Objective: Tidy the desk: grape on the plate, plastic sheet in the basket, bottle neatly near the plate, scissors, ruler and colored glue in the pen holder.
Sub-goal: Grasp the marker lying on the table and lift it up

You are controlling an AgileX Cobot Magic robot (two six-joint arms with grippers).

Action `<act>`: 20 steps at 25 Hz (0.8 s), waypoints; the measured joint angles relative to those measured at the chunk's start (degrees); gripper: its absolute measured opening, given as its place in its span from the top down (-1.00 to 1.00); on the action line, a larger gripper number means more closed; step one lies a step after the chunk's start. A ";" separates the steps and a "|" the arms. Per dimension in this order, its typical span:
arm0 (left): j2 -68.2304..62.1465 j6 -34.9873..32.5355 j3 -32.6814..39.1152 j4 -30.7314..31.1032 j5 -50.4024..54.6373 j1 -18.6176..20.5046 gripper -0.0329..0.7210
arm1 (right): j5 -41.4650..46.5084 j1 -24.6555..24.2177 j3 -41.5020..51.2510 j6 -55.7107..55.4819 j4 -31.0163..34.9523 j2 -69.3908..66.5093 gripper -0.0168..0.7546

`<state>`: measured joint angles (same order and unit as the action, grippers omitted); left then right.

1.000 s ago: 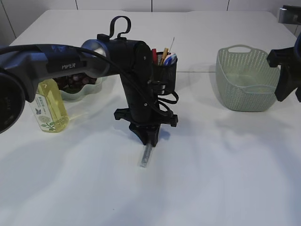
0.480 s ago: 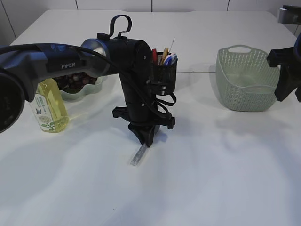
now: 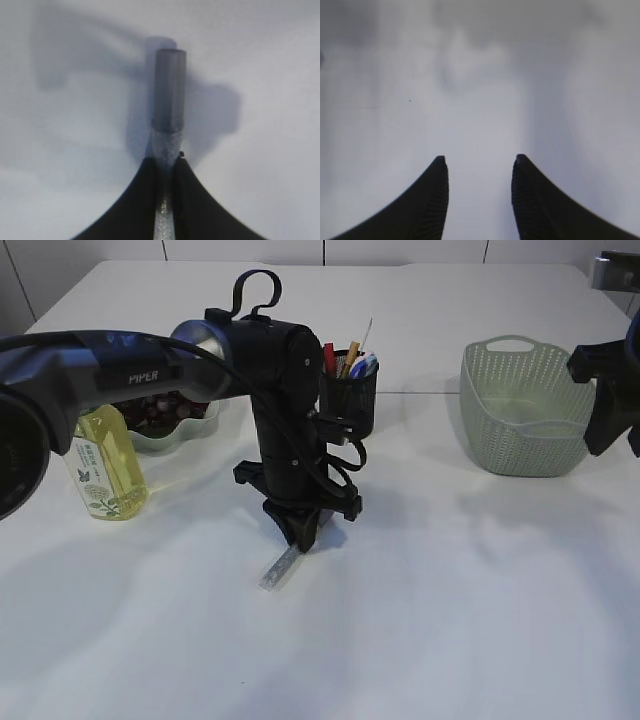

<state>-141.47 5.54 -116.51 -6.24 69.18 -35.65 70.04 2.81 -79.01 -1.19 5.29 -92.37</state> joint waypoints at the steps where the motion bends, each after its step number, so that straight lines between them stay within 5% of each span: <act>1: 0.11 -0.07 0.00 0.31 0.16 0.00 0.81 | 0.00 0.00 0.00 0.00 0.00 0.00 0.06; 11: 5.59 -0.25 3.37 0.78 0.36 0.00 0.82 | 0.09 0.00 0.00 0.10 0.00 0.00 0.06; 15: 11.34 -0.35 14.75 0.78 -4.58 0.00 0.82 | 0.09 0.00 0.00 0.10 0.00 0.00 0.06; 20: 21.57 -0.60 32.40 1.16 -25.49 0.00 0.82 | 0.09 0.00 0.00 0.10 -0.11 0.00 0.06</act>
<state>-119.91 4.95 -84.10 -5.08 43.70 -35.65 70.13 2.81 -79.01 -1.09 5.19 -92.37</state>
